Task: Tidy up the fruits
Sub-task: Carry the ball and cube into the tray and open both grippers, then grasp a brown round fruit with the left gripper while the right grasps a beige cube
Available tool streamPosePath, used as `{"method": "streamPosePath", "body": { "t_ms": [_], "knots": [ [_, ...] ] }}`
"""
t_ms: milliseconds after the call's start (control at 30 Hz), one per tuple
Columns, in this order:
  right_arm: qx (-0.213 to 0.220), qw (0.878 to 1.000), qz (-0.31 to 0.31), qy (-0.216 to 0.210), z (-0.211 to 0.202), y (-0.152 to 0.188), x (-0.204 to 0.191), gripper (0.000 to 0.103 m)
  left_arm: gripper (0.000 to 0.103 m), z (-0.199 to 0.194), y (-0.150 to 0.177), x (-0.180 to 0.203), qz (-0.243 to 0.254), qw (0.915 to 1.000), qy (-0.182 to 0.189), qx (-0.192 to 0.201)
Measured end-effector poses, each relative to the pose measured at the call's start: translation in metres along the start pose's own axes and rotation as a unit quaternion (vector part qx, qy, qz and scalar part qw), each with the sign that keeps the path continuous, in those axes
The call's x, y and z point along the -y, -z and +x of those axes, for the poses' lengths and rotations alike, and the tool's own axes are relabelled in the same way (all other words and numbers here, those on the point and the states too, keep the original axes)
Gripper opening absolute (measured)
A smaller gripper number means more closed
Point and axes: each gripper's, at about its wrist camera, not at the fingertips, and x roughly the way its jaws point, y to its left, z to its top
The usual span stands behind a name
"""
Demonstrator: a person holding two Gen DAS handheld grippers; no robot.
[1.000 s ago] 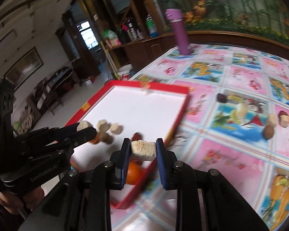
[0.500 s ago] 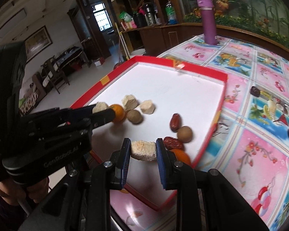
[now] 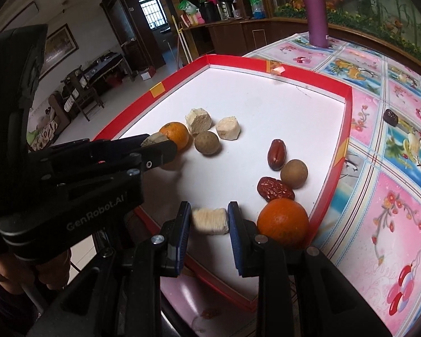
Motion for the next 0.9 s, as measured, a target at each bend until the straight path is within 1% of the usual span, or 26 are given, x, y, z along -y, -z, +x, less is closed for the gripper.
{"method": "streamPosePath", "body": {
  "t_ms": [133,200,267,333,400,433,467,533,567,633,733,833,900],
  "knots": [
    [-0.004,1.0,0.007,0.0,-0.002,0.002,0.0,0.026,0.032,0.003,0.0,-0.003,-0.006,0.9999,-0.01,-0.009],
    [-0.005,1.0,0.013,-0.001,-0.004,0.002,0.002,0.027,0.037,0.004,-0.001,-0.005,-0.007,0.9997,-0.018,-0.012],
    [-0.01,1.0,0.019,-0.006,-0.009,0.003,0.005,0.029,0.053,0.002,-0.001,-0.007,-0.012,0.9996,-0.023,-0.008],
    [-0.012,1.0,0.02,-0.01,-0.014,0.002,0.008,0.036,0.058,-0.003,-0.003,-0.007,-0.014,0.9994,-0.031,0.002],
    [0.004,1.0,0.025,-0.017,-0.026,0.002,0.014,0.036,0.06,-0.01,-0.006,-0.006,-0.012,0.9993,-0.034,0.014],
    [0.015,0.999,0.031,-0.028,-0.036,0.002,0.019,0.036,0.06,-0.013,-0.009,-0.004,-0.011,0.9992,-0.034,0.02],
    [0.023,0.999,0.034,-0.026,-0.042,0.002,0.022,0.037,0.06,-0.017,-0.011,0.0,-0.008,0.9991,-0.032,0.027],
    [0.046,0.998,0.035,-0.012,-0.06,0.002,0.033,0.038,0.06,-0.024,-0.017,0.01,0.004,0.999,-0.023,0.038],
    [0.053,0.998,0.039,-0.013,-0.066,0.001,0.039,0.038,0.06,-0.026,-0.021,0.017,0.012,0.9988,-0.018,0.044],
    [0.075,0.996,0.057,-0.004,-0.084,0.003,0.058,0.04,0.062,-0.032,-0.029,0.033,0.029,0.998,-0.005,0.055],
    [0.097,0.992,0.078,0.035,-0.105,0.01,0.087,0.045,0.064,-0.038,-0.038,0.059,0.052,0.9963,0.017,0.067],
    [0.104,0.986,0.109,0.069,-0.118,0.021,0.121,0.045,0.065,-0.038,-0.042,0.088,0.075,0.9941,0.048,0.063],
    [0.105,0.982,0.129,0.088,-0.125,0.028,0.141,0.045,0.065,-0.035,-0.042,0.109,0.092,0.992,0.068,0.054]
  ]
}}
